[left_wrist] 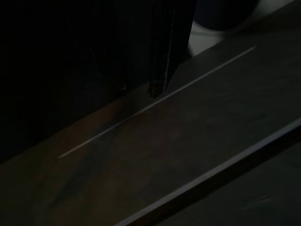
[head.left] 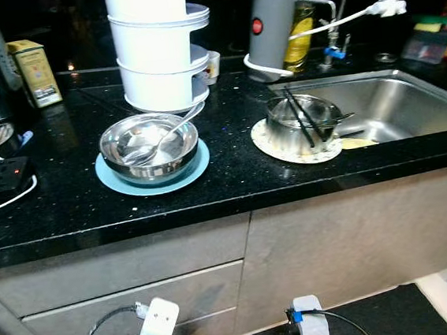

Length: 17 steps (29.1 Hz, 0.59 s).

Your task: Kitchen organization

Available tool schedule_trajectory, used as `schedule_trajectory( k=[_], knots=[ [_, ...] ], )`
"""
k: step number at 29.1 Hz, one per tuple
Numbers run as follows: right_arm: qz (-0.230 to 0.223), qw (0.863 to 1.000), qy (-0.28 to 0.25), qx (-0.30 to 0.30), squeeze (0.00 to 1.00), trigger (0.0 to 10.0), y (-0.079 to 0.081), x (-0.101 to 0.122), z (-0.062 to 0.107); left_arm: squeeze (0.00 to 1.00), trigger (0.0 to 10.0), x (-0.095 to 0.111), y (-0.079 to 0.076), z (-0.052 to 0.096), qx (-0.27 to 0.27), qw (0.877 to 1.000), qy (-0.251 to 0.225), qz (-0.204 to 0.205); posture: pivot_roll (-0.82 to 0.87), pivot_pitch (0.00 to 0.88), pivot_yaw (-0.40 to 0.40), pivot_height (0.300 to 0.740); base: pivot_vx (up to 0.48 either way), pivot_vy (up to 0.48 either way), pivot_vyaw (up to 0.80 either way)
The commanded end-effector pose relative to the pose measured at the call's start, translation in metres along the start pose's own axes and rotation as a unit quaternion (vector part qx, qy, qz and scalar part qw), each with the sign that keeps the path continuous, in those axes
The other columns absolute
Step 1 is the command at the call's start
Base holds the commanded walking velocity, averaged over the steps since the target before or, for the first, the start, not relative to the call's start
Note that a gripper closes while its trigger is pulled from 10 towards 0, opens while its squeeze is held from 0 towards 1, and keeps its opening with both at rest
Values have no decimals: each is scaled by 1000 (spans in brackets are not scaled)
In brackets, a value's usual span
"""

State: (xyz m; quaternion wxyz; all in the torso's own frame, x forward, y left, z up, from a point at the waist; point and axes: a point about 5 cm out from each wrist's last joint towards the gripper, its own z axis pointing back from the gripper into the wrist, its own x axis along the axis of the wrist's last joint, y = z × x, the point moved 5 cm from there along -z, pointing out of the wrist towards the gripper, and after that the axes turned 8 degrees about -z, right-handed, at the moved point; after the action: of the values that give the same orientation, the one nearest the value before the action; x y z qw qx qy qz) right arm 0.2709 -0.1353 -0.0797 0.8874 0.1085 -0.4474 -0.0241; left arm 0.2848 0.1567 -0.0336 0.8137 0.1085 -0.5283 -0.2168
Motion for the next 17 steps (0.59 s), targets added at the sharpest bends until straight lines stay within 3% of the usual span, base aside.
schedule_trajectory(
  k=[1, 8, 10, 11, 13, 14, 17],
  knots=[
    [-4, 1000, 10, -8, 0, 10000, -5, -10, 4, 0, 10000, -11, 0, 4, -1, 1000, 25, -5, 17, 164, -32, 740, 0, 0, 0],
    [-5, 1000, 7, -7, 0, 10000, -4, -15, 7, 0, 10000, 4, 5, 11, -4, 1000, 1, -3, 7, 168, -37, 740, 0, 0, 0],
    [-1, 1000, 7, -5, 0, 10000, -5, -16, 8, 0, 10000, 28, -6, 21, -77, 995, -56, -31, 2, 168, -44, 740, 0, 0, 0],
    [-1, 1000, 7, -5, 0, 10000, -5, -16, 8, 0, 10000, 28, -6, 21, -77, 995, -56, -31, 2, 168, -44, 740, 0, 0, 0],
    [0, 1000, 7, -4, 0, 10000, -6, -16, 9, 0, 10000, 53, -18, 36, -158, 978, -114, -70, 2, 167, -54, 740, 0, 0, 0],
    [0, 1000, 7, -4, 0, 10000, -6, -16, 9, 0, 10000, 53, -18, 36, -158, 978, -114, -70, 2, 167, -54, 740, 0, 0, 0],
    [3, 1000, 9, -1, 0, 10000, -7, -15, 9, 0, 10000, 98, -5, 63, -254, 948, -182, -60, 6, 161, -64, 740, 0, 0, 0]
  ],
)
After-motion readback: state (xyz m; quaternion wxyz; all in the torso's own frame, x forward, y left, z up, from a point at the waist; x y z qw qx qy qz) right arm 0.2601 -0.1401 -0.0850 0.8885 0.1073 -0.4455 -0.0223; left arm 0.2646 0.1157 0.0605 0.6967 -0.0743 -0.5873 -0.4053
